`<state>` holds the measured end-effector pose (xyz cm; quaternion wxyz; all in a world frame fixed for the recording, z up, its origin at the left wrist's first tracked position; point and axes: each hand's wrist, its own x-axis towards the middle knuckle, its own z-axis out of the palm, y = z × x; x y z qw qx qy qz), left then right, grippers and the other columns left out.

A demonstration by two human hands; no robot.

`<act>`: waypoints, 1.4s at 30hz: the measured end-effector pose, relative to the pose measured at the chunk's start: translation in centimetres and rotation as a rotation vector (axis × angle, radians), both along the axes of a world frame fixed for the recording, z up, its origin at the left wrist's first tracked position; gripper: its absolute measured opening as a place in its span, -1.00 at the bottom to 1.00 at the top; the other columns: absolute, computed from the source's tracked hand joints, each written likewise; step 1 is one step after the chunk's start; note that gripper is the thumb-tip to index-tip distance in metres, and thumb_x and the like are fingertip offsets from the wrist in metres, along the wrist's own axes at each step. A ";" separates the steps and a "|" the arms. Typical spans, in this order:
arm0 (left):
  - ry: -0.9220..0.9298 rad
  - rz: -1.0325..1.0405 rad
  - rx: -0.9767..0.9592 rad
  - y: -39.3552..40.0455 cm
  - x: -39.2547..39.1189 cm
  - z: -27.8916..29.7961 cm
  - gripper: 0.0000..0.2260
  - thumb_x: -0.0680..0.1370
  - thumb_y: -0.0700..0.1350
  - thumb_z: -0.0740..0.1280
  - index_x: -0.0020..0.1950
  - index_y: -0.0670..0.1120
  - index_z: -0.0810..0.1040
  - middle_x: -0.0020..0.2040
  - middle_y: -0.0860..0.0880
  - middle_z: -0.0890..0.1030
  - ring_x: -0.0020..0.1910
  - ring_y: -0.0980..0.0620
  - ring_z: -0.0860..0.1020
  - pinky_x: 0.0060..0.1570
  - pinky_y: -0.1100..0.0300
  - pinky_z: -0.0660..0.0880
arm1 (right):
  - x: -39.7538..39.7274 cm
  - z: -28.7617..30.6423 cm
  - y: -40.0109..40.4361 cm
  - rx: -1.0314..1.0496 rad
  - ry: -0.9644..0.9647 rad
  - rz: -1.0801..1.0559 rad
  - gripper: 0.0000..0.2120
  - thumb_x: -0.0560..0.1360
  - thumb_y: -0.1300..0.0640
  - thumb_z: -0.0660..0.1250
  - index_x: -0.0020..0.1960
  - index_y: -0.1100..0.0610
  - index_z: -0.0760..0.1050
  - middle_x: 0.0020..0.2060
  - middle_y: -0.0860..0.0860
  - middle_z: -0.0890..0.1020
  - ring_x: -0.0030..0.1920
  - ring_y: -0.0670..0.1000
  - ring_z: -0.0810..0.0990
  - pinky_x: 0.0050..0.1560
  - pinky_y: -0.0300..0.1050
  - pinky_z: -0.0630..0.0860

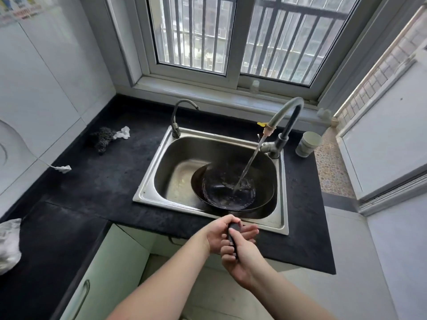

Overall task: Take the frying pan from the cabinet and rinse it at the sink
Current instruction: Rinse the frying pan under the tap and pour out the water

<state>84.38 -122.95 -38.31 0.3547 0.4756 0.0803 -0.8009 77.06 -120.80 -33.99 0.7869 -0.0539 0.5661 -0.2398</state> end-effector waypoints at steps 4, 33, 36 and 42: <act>0.138 0.080 -0.084 -0.1 2.6 -0.8 -0.84 0.46 -0.13 0.28 -0.31 -0.14 0.51 -0.39 0.00 0.58 -0.34 0.04 0.63 -0.20 0.18 0.62 | 3.8 0.4 -0.1 -0.086 0.194 0.047 -0.68 0.63 0.20 0.17 -0.30 0.10 0.29 -0.66 -0.06 0.29 -0.76 -0.17 0.24 -0.74 -0.42 0.10; -0.024 -0.016 0.059 -0.9 0.2 -2.6 -0.50 0.63 -0.16 0.12 -0.55 -0.04 0.25 -0.64 0.09 0.19 -0.69 0.17 0.21 -0.63 0.32 0.28 | -10.0 0.4 -28.3 -0.644 0.437 0.742 -0.79 0.62 0.10 0.19 -0.09 0.12 0.55 -0.16 0.07 0.62 -0.20 0.01 0.60 -0.20 -0.15 0.53; -0.095 -0.004 0.056 -0.8 -0.5 -2.6 -0.52 0.62 -0.20 0.13 -0.52 -0.03 0.26 -0.61 0.09 0.20 -0.68 0.17 0.20 -0.61 0.32 0.26 | -7.3 0.1 -32.5 -0.713 0.437 0.716 -0.82 0.60 0.10 0.21 0.02 0.11 0.57 -0.14 0.08 0.62 -0.24 0.00 0.61 -0.29 -0.18 0.54; -0.150 0.031 0.066 -1.2 -1.4 -2.5 -0.60 0.61 -0.24 0.14 -0.42 -0.03 0.22 -0.58 0.08 0.22 -0.66 0.17 0.20 -0.61 0.31 0.27 | -2.0 -1.1 -37.6 -0.938 0.604 0.827 -0.65 0.57 0.03 0.18 0.33 0.06 0.42 -0.31 0.02 0.53 -0.46 -0.05 0.49 -0.51 -0.24 0.39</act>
